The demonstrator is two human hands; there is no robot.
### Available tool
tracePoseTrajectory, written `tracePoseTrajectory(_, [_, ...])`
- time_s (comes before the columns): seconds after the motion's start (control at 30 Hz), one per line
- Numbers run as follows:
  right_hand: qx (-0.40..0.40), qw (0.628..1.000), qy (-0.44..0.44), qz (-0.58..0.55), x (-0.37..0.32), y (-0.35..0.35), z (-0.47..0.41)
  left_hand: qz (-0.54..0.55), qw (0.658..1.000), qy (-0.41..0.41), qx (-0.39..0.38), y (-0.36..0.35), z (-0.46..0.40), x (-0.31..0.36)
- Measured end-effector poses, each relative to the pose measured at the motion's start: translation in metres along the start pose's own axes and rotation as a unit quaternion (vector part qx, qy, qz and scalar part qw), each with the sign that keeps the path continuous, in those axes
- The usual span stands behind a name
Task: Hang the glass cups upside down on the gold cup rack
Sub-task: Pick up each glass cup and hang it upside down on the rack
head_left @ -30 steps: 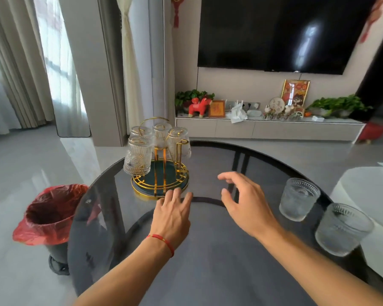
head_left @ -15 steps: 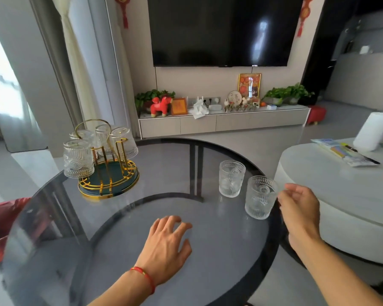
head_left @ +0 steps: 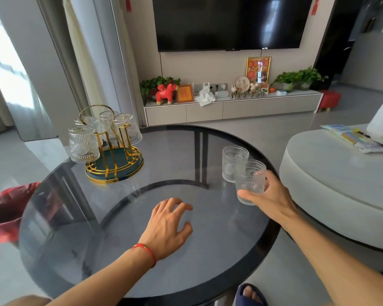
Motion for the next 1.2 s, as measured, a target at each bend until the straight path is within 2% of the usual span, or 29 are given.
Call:
tracePoseTrajectory(0.17, [-0.158, 0.978, 0.097, -0.091, -0.051, -0.018, 0.008, 0.203, 0.976, 0.041, -0.072, 0.036, -0.007, 0.002])
tracePoseTrajectory(0.33, [-0.216, 0.959, 0.154, -0.098, -0.083, -0.067, 0.002, 0.396, 0.906, 0.067, -0.131, 0.066, -0.020, -0.006])
tracePoseTrajectory(0.4, [-0.224, 0.954, 0.170, -0.103, -0.094, -0.085, 0.000, 0.434, 0.887, 0.107, -0.116, 0.069, -0.024, -0.014])
tracePoseTrajectory(0.47, [-0.204, 0.957, 0.153, -0.140, -0.100, -0.100, -0.006, 0.493, 0.849, 0.163, -0.094, 0.073, -0.033, -0.024])
tracePoseTrajectory(0.53, [-0.182, 0.952, 0.097, -0.227, -0.107, -0.111, -0.012, 0.566, 0.793, 0.206, -0.093, 0.078, -0.041, -0.035])
tracePoseTrajectory(0.6, [-0.175, 0.920, 0.023, -0.350, -0.115, -0.125, -0.017, 0.612, 0.752, 0.227, -0.091, 0.082, -0.047, -0.046])
tracePoseTrajectory(0.67, [-0.168, 0.886, -0.026, -0.431, -0.126, -0.139, -0.019, 0.632, 0.737, 0.227, -0.080, 0.084, -0.051, -0.054])
tracePoseTrajectory(0.73, [-0.144, 0.880, -0.041, -0.450, -0.140, -0.154, -0.025, 0.626, 0.750, 0.205, -0.063, 0.085, -0.057, -0.067])
tracePoseTrajectory(0.83, [-0.099, 0.914, -0.027, -0.394, -0.154, -0.173, -0.038, 0.534, 0.821, 0.200, 0.019, 0.090, -0.064, -0.094])
tracePoseTrajectory(0.9, [-0.046, 0.937, -0.020, -0.345, -0.160, -0.180, -0.050, 0.358, 0.903, 0.208, 0.118, 0.086, -0.068, -0.119])
tracePoseTrajectory(0.97, [0.008, 0.952, 0.004, -0.305, -0.171, -0.185, -0.069, 0.164, 0.954, 0.206, 0.142, 0.075, -0.070, -0.142])
tracePoseTrajectory(1.07, [0.054, 0.960, 0.061, -0.269, -0.191, -0.180, -0.102, 0.027, 0.976, 0.199, 0.083, 0.053, -0.074, -0.154])
tracePoseTrajectory(1.2, [0.081, 0.974, 0.108, -0.184, -0.223, -0.177, -0.138, -0.018, 0.975, 0.207, 0.082, 0.043, -0.076, -0.154])
Point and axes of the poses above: each hand's wrist, its own z-axis away from the middle knuckle, its own y-axis out of the back of the hand, x = y × z, the point moved 1 cm from there along -z, towards the middle knuckle, and after that the axes turned 15 degrees about y, right-handed, at the moved point
